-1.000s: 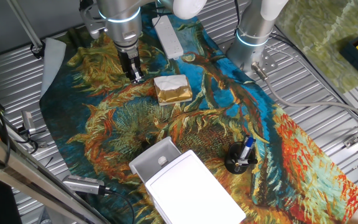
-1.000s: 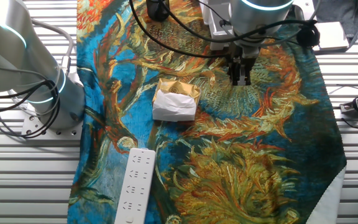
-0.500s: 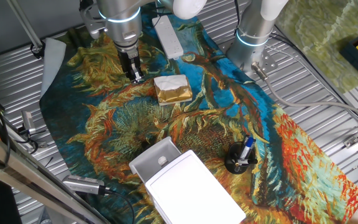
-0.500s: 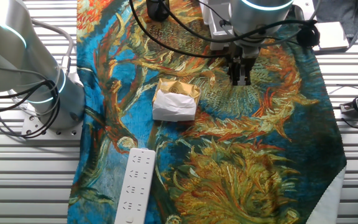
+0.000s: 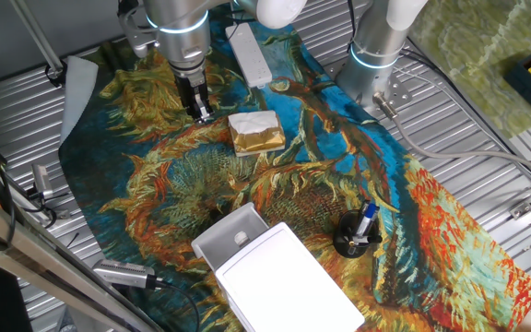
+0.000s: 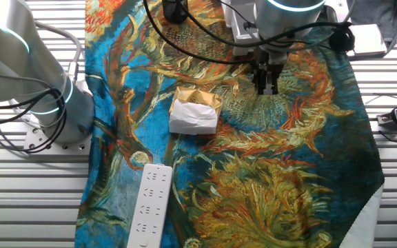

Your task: Grasp the handle and close the drawer

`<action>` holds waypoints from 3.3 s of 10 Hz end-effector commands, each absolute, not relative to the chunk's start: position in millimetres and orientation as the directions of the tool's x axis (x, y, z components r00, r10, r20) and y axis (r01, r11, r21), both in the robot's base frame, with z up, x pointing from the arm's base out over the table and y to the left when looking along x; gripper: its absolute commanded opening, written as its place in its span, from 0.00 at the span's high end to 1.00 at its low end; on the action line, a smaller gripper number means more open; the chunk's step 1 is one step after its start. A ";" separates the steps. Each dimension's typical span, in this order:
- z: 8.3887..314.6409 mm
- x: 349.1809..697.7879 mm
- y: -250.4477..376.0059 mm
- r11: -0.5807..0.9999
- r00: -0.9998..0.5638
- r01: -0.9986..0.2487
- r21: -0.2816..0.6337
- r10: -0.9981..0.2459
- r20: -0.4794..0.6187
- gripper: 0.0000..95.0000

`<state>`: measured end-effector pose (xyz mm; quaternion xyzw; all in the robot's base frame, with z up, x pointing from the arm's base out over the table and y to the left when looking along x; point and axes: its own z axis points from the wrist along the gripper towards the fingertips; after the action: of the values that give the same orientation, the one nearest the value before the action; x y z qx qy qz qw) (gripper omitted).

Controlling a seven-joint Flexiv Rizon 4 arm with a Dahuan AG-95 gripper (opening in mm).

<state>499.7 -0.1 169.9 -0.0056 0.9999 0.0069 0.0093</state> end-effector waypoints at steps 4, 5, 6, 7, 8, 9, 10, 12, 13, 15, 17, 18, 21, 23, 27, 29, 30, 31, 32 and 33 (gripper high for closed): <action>170.0 500.0 0.0 0.999 -0.999 -0.036 0.013 -0.035 -0.018 1.00; 170.0 500.0 0.0 0.999 -0.999 -0.041 0.013 -0.041 -0.018 1.00; 170.0 500.0 0.0 0.999 -0.999 -0.042 0.013 -0.041 -0.018 1.00; 170.0 500.0 0.0 0.999 -0.999 -0.049 0.013 -0.049 -0.018 1.00; 170.0 500.0 0.0 0.992 -0.992 -0.125 0.012 -0.124 -0.020 1.00; 170.0 500.0 0.0 0.989 -0.989 -0.149 0.014 -0.149 -0.023 1.00; 170.0 499.9 0.0 0.983 -0.983 -0.185 0.009 -0.185 -0.020 1.00; 170.0 499.9 0.0 0.950 -0.950 -0.311 -0.005 -0.312 -0.019 1.00; 170.3 499.9 0.0 0.903 -0.903 -0.429 -0.008 -0.429 -0.021 1.00; 170.4 500.0 0.1 0.718 -0.717 -0.696 -0.021 -0.696 -0.021 1.00; 170.0 501.3 2.2 0.564 -0.563 -0.824 -0.054 -0.826 -0.032 1.00; 169.6 503.4 5.2 0.462 -0.459 -0.881 -0.108 -0.887 -0.047 1.00; 171.1 518.3 8.1 0.233 -0.227 -0.947 -0.221 -0.972 -0.055 1.00; 172.8 536.5 11.1 0.173 -0.162 -0.961 -0.217 -0.984 -0.068 1.00; 168.7 559.4 15.4 0.129 -0.114 -0.981 -0.142 -0.987 -0.113 1.00; 162.8 571.8 17.8 0.040 -0.022 -0.990 -0.133 -0.990 -0.136 1.00; 161.5 577.7 19.7 -0.001 0.022 -0.991 -0.132 -0.987 -0.158 1.00; 161.2 580.4 20.6 -0.005 0.029 -0.992 -0.128 -0.981 -0.191 1.00; 161.4 580.9 20.8 -0.007 0.033 -0.992 -0.124 -0.978 -0.208 1.00; 161.4 581.1 20.9 -0.019 0.046 -0.993 -0.116 -0.971 -0.235 1.00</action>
<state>577.5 18.9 162.4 -0.7073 0.6964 0.0317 0.1171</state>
